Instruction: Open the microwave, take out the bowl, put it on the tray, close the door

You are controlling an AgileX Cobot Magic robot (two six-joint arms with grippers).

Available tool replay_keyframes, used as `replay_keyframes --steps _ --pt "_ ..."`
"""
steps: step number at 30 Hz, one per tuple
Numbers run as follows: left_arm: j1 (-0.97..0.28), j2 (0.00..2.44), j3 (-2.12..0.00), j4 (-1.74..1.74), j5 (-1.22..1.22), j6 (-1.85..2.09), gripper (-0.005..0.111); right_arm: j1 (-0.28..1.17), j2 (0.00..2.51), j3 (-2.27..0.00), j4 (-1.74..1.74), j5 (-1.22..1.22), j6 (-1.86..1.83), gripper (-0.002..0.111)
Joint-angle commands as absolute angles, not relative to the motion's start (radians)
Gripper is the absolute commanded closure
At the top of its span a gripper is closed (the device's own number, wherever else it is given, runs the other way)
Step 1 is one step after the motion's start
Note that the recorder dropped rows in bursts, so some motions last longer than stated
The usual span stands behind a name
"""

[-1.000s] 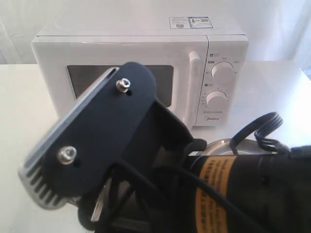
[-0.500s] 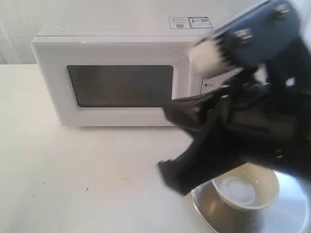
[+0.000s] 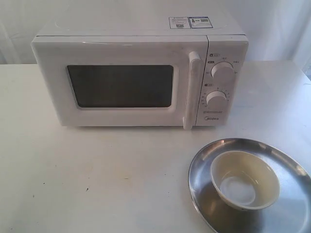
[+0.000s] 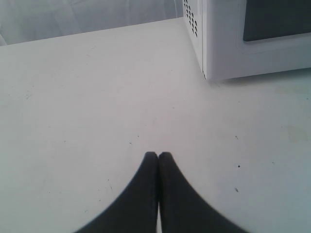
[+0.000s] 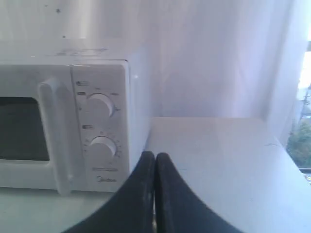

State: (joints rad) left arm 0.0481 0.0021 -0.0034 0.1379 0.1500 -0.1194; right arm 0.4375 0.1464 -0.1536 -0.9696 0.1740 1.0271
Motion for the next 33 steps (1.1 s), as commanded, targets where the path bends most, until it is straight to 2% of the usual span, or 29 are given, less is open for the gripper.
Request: replay_keyframes --steps 1,8,23,33 --pt "0.047 0.000 0.000 0.135 0.149 -0.125 0.107 0.292 0.045 -0.059 -0.991 0.052 1.018 0.108" --pt "0.047 0.000 0.000 0.135 0.149 -0.125 0.107 0.079 0.001 0.000 -0.977 -0.053 1.084 0.108" --pt "0.047 0.000 0.000 0.135 0.149 -0.125 0.107 0.074 0.001 0.000 -0.964 0.006 1.056 0.108" --pt "0.047 0.000 0.000 0.135 0.149 -0.125 0.107 0.074 0.001 0.000 -0.048 0.078 0.096 0.108"
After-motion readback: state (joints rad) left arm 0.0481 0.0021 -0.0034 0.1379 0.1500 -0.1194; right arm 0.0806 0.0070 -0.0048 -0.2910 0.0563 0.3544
